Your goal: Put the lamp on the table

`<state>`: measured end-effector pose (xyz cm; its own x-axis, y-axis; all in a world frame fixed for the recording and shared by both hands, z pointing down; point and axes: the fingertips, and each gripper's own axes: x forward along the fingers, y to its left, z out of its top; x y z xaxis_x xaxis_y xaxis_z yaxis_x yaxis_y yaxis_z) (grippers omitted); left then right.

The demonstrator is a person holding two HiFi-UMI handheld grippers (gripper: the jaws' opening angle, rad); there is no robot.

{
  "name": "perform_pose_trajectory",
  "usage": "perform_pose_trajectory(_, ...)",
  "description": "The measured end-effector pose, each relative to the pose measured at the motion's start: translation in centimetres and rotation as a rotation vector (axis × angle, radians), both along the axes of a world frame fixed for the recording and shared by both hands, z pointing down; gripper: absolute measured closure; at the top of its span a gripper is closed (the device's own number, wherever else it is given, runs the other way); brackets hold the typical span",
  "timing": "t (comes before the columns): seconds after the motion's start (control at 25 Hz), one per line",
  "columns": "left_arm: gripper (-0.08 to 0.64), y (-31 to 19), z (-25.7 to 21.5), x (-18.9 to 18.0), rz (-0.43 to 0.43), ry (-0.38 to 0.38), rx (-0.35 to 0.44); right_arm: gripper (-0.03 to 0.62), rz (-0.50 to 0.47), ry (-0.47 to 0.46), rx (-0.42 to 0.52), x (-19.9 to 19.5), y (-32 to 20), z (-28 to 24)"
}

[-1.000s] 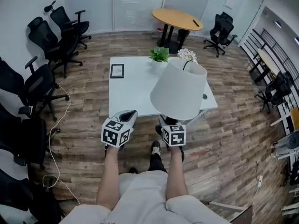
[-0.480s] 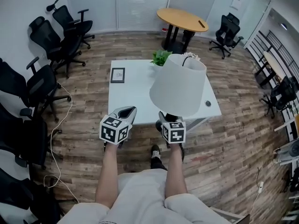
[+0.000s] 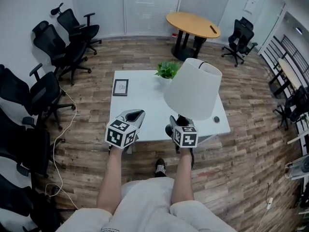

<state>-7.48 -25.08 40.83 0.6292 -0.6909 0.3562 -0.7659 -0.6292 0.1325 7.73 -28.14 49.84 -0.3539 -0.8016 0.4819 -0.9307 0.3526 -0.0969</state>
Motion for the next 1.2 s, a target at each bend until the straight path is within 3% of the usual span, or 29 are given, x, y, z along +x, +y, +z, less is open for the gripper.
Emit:
perform_pose_trajectory(0.32, 0.559, -3.9, -0.4, 1.1, -0.072, -0.02, -0.005, 0.4, -0.032, -0.007, -0.013, 3.1, -5.5, 0.2)
perform_pose_trajectory(0.8, 0.559, -7.1, 3.7, -0.5, -0.27, 0.007, -0.101, 0.4, -0.219, 0.018, -0.066, -0.2, -11.1, 3.5)
perform_pose_trajectory(1.04, 0.559, -7.9, 6.5, -0.8, -0.373, 0.061, -0.149, 0.4, -0.315, 0.035, -0.09, -2.3, -11.5, 5.9)
perform_pose_trajectory(1.2, 0.559, -7.9, 9.1, 0.6, -0.383, 0.071, -0.208, 0.4, -0.338, 0.05, -0.118, -2.0, -11.5, 8.1)
